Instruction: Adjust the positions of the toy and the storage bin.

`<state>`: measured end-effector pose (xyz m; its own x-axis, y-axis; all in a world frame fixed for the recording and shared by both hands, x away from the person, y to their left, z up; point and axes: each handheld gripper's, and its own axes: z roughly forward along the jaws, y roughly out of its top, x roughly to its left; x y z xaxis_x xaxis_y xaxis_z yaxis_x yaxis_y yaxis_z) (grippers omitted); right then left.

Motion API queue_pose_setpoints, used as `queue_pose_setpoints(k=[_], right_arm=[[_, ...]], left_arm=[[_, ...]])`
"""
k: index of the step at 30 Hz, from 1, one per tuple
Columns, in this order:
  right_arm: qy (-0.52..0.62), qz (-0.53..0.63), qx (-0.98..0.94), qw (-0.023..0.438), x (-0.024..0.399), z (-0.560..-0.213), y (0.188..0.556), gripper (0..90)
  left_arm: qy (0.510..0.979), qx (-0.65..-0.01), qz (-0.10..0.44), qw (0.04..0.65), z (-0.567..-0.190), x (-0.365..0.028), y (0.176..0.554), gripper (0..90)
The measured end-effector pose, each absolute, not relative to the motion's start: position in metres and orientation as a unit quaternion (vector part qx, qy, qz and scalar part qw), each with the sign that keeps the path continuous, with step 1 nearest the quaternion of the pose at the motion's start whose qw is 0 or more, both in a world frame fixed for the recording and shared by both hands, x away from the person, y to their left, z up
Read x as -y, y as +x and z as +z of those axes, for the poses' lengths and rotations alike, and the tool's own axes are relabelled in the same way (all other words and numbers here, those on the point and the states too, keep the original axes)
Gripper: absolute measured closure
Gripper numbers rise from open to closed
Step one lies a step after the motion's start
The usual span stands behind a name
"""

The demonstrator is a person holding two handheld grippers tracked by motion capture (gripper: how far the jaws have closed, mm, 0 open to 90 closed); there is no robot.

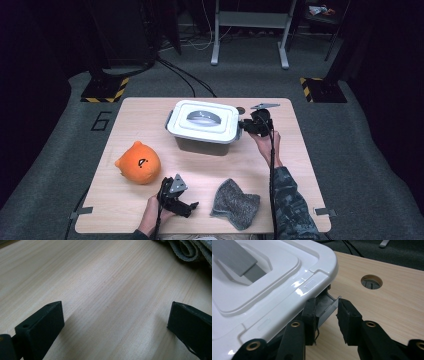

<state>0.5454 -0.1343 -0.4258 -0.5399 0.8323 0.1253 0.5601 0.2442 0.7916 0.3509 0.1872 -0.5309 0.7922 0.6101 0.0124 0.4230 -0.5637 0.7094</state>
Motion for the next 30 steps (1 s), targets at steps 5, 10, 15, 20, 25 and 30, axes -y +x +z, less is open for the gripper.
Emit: queue_pose_setpoints(k=[5, 10, 15, 20, 25, 30], right_arm=[[0.456, 0.419, -0.769, 0.163, 0.133, -0.426, 0.543, 71.3], [0.463, 0.416, -0.766, 0.16, 0.134, -0.426, 0.54, 71.7], [0.469, 0.415, -0.762, 0.161, 0.135, -0.425, 0.535, 71.7], [0.469, 0.411, -0.763, 0.169, 0.137, -0.425, 0.53, 71.5], [0.471, 0.408, -0.763, 0.173, 0.136, -0.424, 0.524, 71.5], [0.473, 0.405, -0.763, 0.175, 0.137, -0.424, 0.524, 63.3]], left_arm=[[0.873, -0.297, 0.131, 0.364, -0.531, -0.187, 0.351, 0.2], [0.874, -0.296, 0.132, 0.361, -0.531, -0.187, 0.351, 0.2], [0.873, -0.297, 0.133, 0.362, -0.531, -0.187, 0.35, 0.2], [0.872, -0.299, 0.134, 0.363, -0.531, -0.186, 0.35, 0.2], [0.873, -0.298, 0.132, 0.363, -0.531, -0.187, 0.35, 0.2], [0.873, -0.298, 0.132, 0.363, -0.531, -0.187, 0.35, 0.2]])
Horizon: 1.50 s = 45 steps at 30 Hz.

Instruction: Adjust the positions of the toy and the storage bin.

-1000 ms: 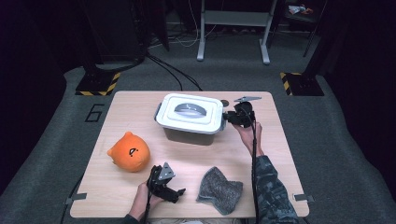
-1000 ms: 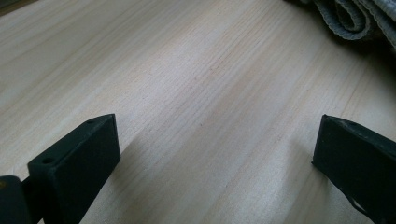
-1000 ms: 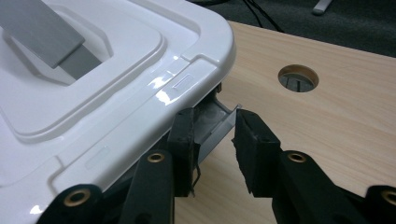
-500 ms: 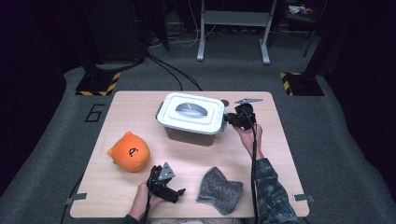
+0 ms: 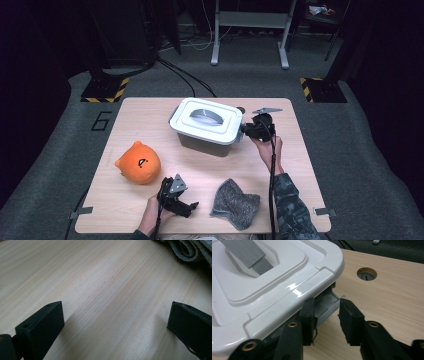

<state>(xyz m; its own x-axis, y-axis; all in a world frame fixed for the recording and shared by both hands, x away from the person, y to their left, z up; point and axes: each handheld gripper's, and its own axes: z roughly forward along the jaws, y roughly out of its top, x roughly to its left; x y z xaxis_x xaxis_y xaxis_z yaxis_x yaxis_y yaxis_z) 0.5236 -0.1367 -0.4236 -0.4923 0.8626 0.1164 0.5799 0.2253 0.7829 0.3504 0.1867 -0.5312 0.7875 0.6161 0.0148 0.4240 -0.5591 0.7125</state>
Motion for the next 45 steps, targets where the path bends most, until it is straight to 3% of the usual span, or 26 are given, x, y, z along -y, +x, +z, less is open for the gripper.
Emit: queue_pose_setpoints(k=[6, 12, 25, 38, 42, 45], right_arm=[[0.461, 0.427, -0.758, 0.176, 0.148, -0.412, 0.519, 38.7], [0.42, 0.428, -0.782, 0.172, 0.134, -0.399, 0.523, 32.7], [0.354, 0.41, -0.826, 0.153, 0.083, -0.397, 0.541, 42.3], [0.316, 0.414, -0.842, 0.14, 0.067, -0.395, 0.552, 48.9], [0.307, 0.418, -0.843, 0.138, 0.064, -0.396, 0.553, 58.7], [0.304, 0.419, -0.844, 0.14, 0.064, -0.396, 0.553, 59.5]], left_arm=[[0.874, -0.296, 0.128, 0.364, -0.531, -0.187, 0.351, 0.3], [0.873, -0.297, 0.133, 0.362, -0.531, -0.187, 0.351, 0.3], [0.873, -0.298, 0.131, 0.363, -0.531, -0.186, 0.35, 0.2], [0.873, -0.298, 0.131, 0.363, -0.531, -0.187, 0.35, 0.2], [0.873, -0.299, 0.131, 0.363, -0.531, -0.186, 0.35, 0.2], [0.873, -0.298, 0.131, 0.363, -0.531, -0.187, 0.35, 0.2]])
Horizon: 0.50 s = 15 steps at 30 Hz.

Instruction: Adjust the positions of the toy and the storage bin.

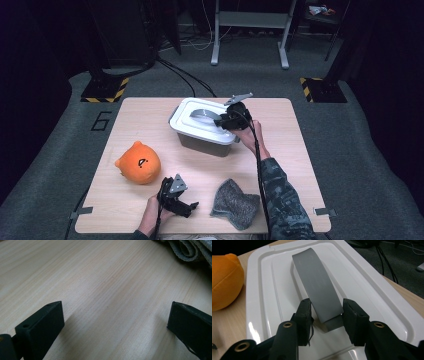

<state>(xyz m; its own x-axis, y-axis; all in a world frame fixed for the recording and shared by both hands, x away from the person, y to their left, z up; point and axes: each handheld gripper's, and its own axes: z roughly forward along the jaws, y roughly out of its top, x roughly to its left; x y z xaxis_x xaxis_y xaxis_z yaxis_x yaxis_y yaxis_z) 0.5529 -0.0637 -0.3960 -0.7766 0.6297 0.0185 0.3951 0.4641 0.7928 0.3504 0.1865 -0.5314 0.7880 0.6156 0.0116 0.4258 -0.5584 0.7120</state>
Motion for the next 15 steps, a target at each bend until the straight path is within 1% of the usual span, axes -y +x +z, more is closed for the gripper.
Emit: queue_pose_setpoints(k=[15], right_arm=[[0.318, 0.408, -0.842, 0.153, 0.071, -0.395, 0.538, 61.5]], left_arm=[[0.873, -0.298, 0.131, 0.363, -0.531, -0.187, 0.35, 0.2]])
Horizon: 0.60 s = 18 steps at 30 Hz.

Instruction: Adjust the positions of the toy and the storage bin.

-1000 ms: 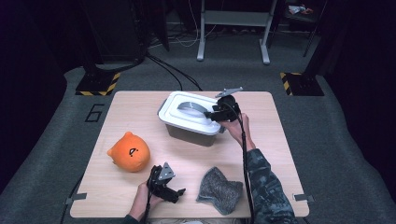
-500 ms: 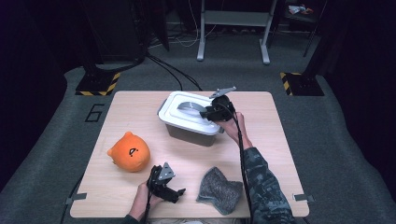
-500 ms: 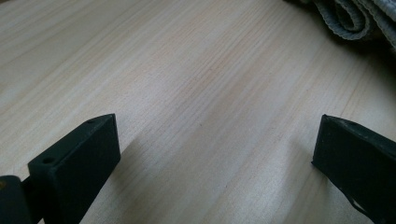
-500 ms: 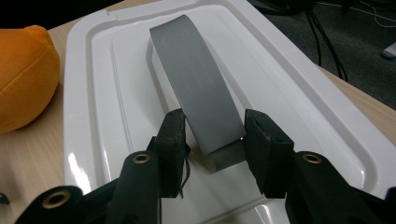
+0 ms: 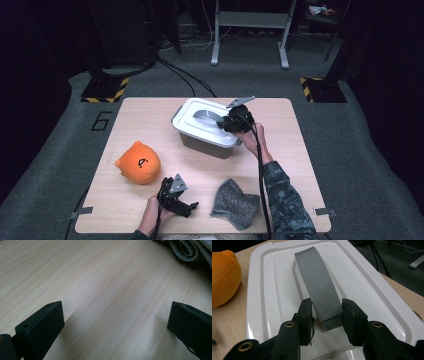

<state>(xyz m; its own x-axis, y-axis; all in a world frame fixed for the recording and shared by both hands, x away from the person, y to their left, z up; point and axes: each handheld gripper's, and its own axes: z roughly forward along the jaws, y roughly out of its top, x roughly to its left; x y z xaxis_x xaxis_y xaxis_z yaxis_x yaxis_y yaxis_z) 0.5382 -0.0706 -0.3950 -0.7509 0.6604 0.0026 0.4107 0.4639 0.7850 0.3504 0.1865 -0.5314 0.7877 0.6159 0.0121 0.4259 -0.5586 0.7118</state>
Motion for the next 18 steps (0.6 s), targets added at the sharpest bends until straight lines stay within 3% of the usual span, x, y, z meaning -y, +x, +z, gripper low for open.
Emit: queue_pose_setpoints(k=[9, 13, 18], right_arm=[[0.327, 0.401, -0.84, 0.16, 0.086, -0.394, 0.519, 61.1], [0.312, 0.397, -0.848, 0.161, 0.085, -0.386, 0.52, 51.8], [0.282, 0.396, -0.858, 0.166, 0.072, -0.373, 0.528, 51.1]], left_arm=[[0.873, -0.298, 0.131, 0.363, -0.531, -0.187, 0.351, 0.2], [0.873, -0.299, 0.13, 0.363, -0.531, -0.186, 0.35, 0.2], [0.873, -0.299, 0.13, 0.363, -0.531, -0.186, 0.35, 0.2]])
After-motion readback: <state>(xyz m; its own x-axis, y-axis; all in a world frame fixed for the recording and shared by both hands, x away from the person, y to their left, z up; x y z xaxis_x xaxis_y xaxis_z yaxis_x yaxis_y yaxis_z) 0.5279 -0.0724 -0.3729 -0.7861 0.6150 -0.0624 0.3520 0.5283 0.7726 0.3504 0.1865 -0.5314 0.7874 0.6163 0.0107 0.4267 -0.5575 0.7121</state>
